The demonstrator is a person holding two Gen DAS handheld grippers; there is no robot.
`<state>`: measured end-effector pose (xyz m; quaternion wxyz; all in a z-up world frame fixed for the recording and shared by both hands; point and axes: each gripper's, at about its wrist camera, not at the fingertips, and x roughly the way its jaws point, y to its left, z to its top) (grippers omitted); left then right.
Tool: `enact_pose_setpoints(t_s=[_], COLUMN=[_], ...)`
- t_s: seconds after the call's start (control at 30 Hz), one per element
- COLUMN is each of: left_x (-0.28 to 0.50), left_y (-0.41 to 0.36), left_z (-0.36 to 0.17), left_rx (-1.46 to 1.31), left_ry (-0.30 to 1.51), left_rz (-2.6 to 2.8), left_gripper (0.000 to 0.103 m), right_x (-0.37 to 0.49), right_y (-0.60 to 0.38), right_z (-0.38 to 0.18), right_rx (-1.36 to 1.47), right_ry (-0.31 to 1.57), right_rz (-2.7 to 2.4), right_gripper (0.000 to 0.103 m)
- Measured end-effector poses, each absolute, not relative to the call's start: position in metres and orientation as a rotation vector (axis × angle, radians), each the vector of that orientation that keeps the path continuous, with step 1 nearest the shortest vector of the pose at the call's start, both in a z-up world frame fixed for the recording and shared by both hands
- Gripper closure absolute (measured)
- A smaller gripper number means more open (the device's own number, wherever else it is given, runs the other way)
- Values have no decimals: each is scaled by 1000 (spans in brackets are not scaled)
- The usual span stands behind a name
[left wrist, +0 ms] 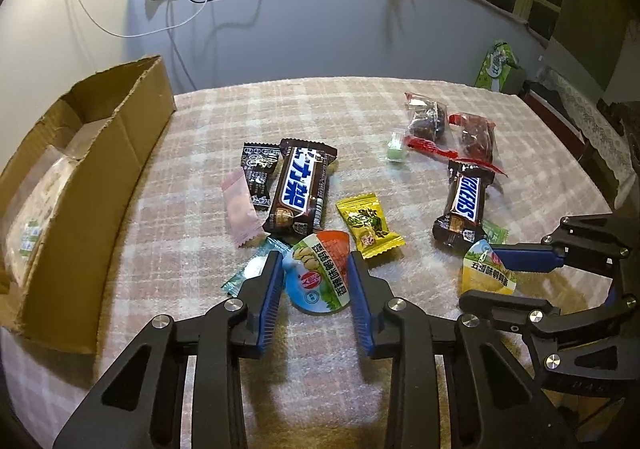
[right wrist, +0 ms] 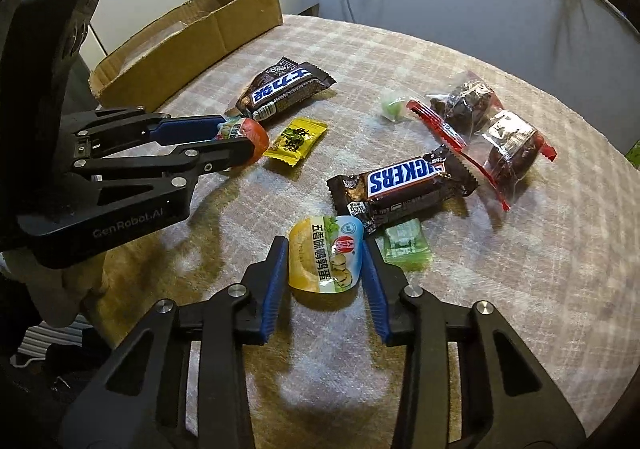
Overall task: Organize snacks
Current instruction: 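Grasp the yellow-lidded cup snack with the right gripper while the left gripper grasps a round candy, then carry both snacks to the cardboard box and release them inside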
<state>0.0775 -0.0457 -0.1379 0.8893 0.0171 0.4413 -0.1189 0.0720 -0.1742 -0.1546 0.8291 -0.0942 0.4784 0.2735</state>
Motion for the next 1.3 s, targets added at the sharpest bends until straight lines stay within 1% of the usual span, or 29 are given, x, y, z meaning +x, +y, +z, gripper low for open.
enact_pose_setpoints(t_s=[0.4,0.7,1.0,1.3], left_x=[68,65,76,90], left_y=[-38,-20,24,77], left_z=[-125,-99,-68,-60], left_rx=[-26,-68,-92,-141], left_ry=[890,829,756,736], left_rz=[-251,-235,-160,-75], left_gripper=[73,73,74,74], right_x=[66,71,101,141], right_y=[-188,-182,-142,-80], right_z=[-142,-112,-64,-35], right_rx=[-123,-108,-129,-143], right_ry=[1003,946,849,810], right_rz=[596,622,681,776], right_gripper=[68,68,68,68])
